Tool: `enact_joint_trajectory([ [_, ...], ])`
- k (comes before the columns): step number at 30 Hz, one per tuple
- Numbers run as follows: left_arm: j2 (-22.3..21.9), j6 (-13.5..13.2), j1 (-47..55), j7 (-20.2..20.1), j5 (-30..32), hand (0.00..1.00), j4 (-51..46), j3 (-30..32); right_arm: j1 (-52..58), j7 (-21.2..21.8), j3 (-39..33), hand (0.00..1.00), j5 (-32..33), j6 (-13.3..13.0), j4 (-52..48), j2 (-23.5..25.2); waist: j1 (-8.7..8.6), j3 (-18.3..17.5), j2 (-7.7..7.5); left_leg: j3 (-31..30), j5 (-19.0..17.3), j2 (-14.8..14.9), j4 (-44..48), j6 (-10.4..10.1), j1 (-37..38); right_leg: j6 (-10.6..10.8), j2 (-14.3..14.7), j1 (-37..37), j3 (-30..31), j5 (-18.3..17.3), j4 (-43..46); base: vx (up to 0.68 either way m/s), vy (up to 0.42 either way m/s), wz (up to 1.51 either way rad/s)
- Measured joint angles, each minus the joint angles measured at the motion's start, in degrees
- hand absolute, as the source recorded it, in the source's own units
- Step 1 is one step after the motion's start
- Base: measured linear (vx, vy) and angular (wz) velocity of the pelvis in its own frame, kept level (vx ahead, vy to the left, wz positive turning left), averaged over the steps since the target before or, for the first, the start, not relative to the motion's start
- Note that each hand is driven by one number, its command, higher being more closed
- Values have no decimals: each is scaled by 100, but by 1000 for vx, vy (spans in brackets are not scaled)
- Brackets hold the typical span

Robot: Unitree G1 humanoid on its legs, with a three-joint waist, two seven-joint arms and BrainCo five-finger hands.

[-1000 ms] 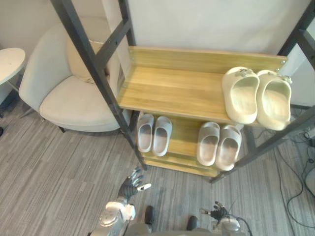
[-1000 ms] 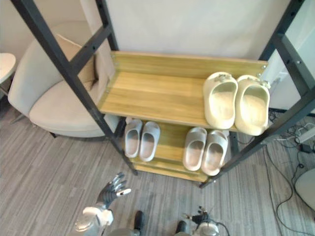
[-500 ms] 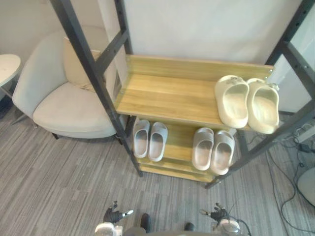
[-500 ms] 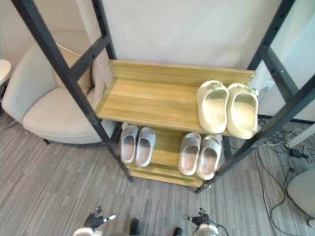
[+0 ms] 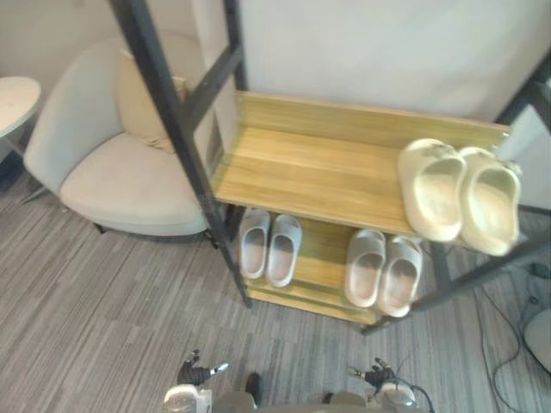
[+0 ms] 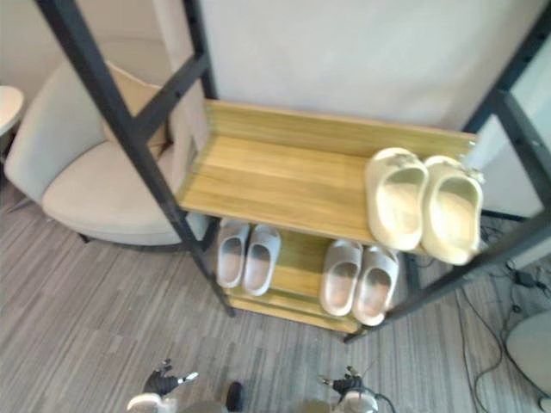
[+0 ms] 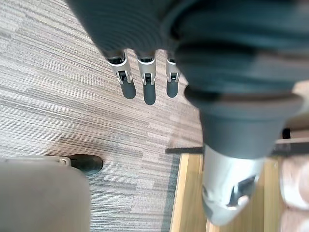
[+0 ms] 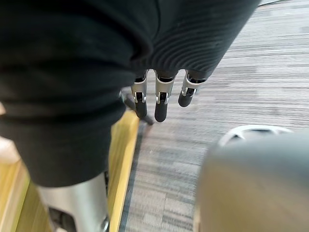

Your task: Organize the slippers on the shoe rack

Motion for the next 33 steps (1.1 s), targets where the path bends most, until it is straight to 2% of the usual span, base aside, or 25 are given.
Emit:
enact_joint_trajectory([
  [2,0,4,-53,9,80,0,0,5,11,-4,0,0,3,2,0,-1,0,13,-40,-423,18,-41,7,-27,-3,-32,256,21,304,-240,-325,138,-95,121],
  [3,5,3,-58,7,104,0,9,3,-12,-9,-3,0,10,-1,-5,1,3,27,-98,-614,25,-122,23,-46,-8,-114,308,52,279,-176,-687,104,-130,119],
  [4,3,3,-59,5,97,0,15,14,-28,-11,-4,0,11,-9,-16,2,3,40,-160,-715,21,-222,40,-61,-9,-194,299,132,228,-64,-986,119,-176,99],
  [5,-64,4,-104,11,105,0,32,21,-79,-13,-51,0,11,-23,-11,-59,21,40,-162,-858,17,-268,40,-86,6,-181,234,280,81,-145,-1183,95,-139,65],
  [6,-136,-4,-117,7,108,0,31,15,-167,-16,-63,0,10,-44,-19,-76,75,63,-27,-894,38,-234,-9,-119,-11,-181,275,351,24,-143,-1357,94,-156,38],
  [9,-249,-6,-143,3,115,0,162,68,-335,-15,-57,0,10,-60,-13,-53,82,98,163,-900,102,-49,-157,-218,-5,-244,500,605,-68,94,-1905,25,-83,2],
  [12,-262,-9,-199,0,181,0,226,80,-352,-10,-49,0,8,-62,-12,16,90,94,199,-900,156,80,-285,-298,0,-299,661,770,-121,310,-2344,16,-65,5],
  [13,-260,-4,-270,2,210,0,291,82,-373,-11,-49,0,8,-62,-12,6,91,143,152,-918,204,95,-307,-359,-39,-305,685,800,-201,349,-2437,-7,-34,27],
  [16,-241,8,-365,2,242,0,296,87,-394,-27,-51,0,10,-61,4,-21,89,238,86,-1100,356,62,-306,-443,-206,-321,688,792,-471,361,-2455,-18,-21,49],
  [18,-266,8,-420,4,258,0,291,83,-461,-43,-52,0,10,-64,1,-64,96,338,126,-1057,539,-9,-306,-486,-310,-323,614,793,-672,358,-2428,-59,-7,67],
  [20,-302,4,-443,9,258,0,223,62,-567,-89,-54,0,11,-65,-10,-74,85,366,147,-633,1011,-174,-326,-457,-580,-351,441,691,-978,369,-2348,-116,32,79],
  [21,-309,2,-447,11,258,0,204,62,-579,-94,-54,0,11,-64,-10,-58,78,378,142,-384,1043,-162,-383,-383,-607,-389,385,648,-1105,391,-2338,-134,69,52],
  [22,-324,9,-472,12,259,0,183,78,-632,-102,-55,0,15,-62,-11,-23,91,402,162,196,884,-81,-266,-232,-687,-417,378,597,-1223,393,-2309,-146,101,54],
  [23,-326,28,-496,5,259,0,181,76,-680,-123,-66,0,16,-69,-97,-6,35,437,194,1330,143,75,797,185,-959,-422,271,551,-1454,350,-2102,-102,83,65],
  [24,-325,28,-481,6,259,0,172,76,-643,-127,-93,0,23,-68,-192,-33,-5,452,185,1910,-201,264,1399,203,-995,-380,199,569,-1593,295,-1916,-96,102,89],
  [25,-361,25,-462,7,259,0,142,75,-581,-132,-112,0,26,-97,-256,-59,-68,426,251,2291,-456,468,1595,150,-995,-295,194,571,-1694,167,-1685,-68,96,74],
  [26,-369,20,-479,8,260,0,117,59,-582,-135,-166,0,26,-93,-249,-49,-77,421,289,2288,-499,407,1468,174,-959,-242,207,522,-1631,32,-1589,-122,113,74],
  [27,-349,8,-484,8,266,0,121,7,-564,-133,-225,0,27,-93,-246,-30,-94,416,254,2124,-458,286,1066,211,-847,-230,208,504,-1616,29,-1630,-118,100,59],
  [29,-313,34,-482,3,316,0,129,-20,-439,-135,-298,0,28,-94,-233,-41,-125,411,168,2034,-189,58,244,126,-556,-216,230,532,-1422,102,-1903,-114,105,67],
  [33,-258,34,-365,8,334,0,229,-7,-205,-123,-270,0,25,-68,-223,29,-133,374,215,2026,107,-107,-299,154,-154,-200,300,820,-1184,261,-2237,-12,82,21],
])
